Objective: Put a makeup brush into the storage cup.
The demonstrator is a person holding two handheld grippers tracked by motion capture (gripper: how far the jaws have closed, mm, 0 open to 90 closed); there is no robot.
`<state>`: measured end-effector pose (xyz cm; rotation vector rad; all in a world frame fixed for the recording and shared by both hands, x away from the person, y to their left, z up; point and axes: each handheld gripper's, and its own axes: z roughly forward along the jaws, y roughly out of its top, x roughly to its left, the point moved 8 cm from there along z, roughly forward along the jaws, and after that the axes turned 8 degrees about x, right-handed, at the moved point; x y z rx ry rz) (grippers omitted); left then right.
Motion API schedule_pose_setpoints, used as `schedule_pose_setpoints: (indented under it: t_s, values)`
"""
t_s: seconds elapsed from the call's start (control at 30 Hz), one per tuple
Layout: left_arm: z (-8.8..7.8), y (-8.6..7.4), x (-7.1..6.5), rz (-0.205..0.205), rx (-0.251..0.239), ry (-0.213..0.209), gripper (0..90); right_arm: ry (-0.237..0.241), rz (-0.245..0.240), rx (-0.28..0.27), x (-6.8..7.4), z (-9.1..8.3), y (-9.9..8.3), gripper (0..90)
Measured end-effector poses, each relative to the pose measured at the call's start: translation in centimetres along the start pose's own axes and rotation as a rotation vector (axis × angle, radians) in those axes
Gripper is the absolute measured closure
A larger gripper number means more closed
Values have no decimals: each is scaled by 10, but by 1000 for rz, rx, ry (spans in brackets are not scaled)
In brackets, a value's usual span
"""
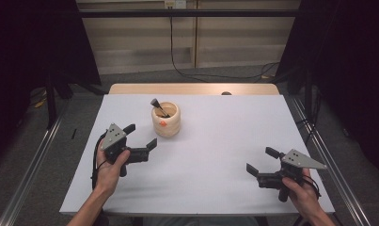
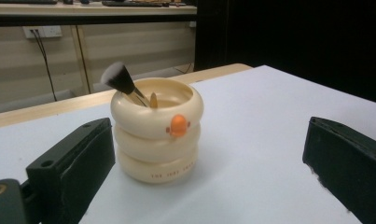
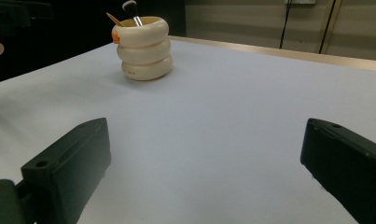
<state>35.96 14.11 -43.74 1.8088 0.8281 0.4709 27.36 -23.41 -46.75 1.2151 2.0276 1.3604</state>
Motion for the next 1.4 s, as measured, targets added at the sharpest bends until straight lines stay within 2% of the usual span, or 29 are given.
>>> schedule_pose_setpoints:
  t_s: [0.1, 0.17, 0.47, 0.67, 0.9, 1.03, 1.23, 1.4]
  values:
    - [-5, -8, -3, 15, -3, 4, 22, -3, 6, -1, 0, 0, 0, 10]
    - [-10, -14, -4, -14, -8, -9, 23, -3, 5, 0, 0, 0, 0, 10]
    - [-30, -24, -6, -14, -9, 17, 23, -11, 4, 6, 0, 1, -2, 10]
    - [-40, -32, -9, -19, -6, 19, 23, -16, 4, 6, -1, -1, -3, 10]
    - [-47, -38, -10, -6, -17, 28, 20, -17, 6, 6, 0, -3, -4, 10]
    - [-50, -38, -9, 22, -24, 35, 17, -16, 2, 5, 0, -5, -5, 9]
    - [-52, -39, -7, -10, -31, 33, 17, -16, 4, -2, 0, -6, -5, 9]
    - [-52, -38, -6, -10, -38, 39, 17, -13, 7, -3, -1, -6, -5, 8]
